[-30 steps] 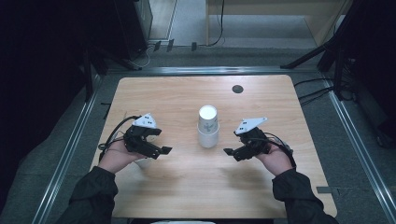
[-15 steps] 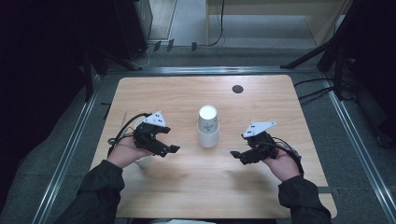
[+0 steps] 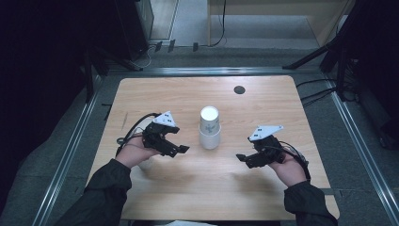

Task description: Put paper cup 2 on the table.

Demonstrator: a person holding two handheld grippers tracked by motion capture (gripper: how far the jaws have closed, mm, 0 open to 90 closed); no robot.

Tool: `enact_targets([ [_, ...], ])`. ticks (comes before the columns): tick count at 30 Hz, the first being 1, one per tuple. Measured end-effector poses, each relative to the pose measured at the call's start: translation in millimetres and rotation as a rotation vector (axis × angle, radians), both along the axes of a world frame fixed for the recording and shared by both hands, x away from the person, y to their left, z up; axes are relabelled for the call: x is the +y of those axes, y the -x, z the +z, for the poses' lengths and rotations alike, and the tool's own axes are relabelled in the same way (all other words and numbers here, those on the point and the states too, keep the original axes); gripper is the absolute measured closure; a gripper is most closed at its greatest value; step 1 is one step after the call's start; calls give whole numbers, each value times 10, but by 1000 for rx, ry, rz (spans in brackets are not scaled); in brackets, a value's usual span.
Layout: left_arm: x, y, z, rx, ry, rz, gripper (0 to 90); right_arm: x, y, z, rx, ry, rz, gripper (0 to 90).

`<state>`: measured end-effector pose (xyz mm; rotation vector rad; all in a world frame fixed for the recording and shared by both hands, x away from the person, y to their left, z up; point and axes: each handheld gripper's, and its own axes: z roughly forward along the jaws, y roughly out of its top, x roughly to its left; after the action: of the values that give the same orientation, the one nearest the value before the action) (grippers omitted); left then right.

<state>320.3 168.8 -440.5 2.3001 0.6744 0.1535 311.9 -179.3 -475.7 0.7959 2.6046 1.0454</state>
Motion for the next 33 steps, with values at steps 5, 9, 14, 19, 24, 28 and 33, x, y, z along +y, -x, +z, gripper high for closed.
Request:
enact_targets([
  [5, -134, 62, -13, -1, 1, -24, 167, 19, 11, -2, 3, 1, 5, 217],
  [9, -202, 92, -23, -2, 5, -27, 167, 41, 14, -7, 4, 3, 16, 217],
  [14, -259, 88, -61, -3, -2, 18, 166, 60, 25, -7, 7, 5, 23, 217],
  [19, -287, 90, -102, 6, -6, 20, 161, 101, 35, -20, 11, 12, 35, 217],
  [24, -324, 108, -123, 4, -11, 10, 161, 160, 54, -33, 14, 21, 51, 217],
  [28, -351, 125, -137, 6, -18, -3, 161, 204, 66, -46, 16, 27, 71, 217],
  [33, -378, 143, -150, 3, -20, -14, 161, 237, 70, -58, 14, 31, 83, 217],
])
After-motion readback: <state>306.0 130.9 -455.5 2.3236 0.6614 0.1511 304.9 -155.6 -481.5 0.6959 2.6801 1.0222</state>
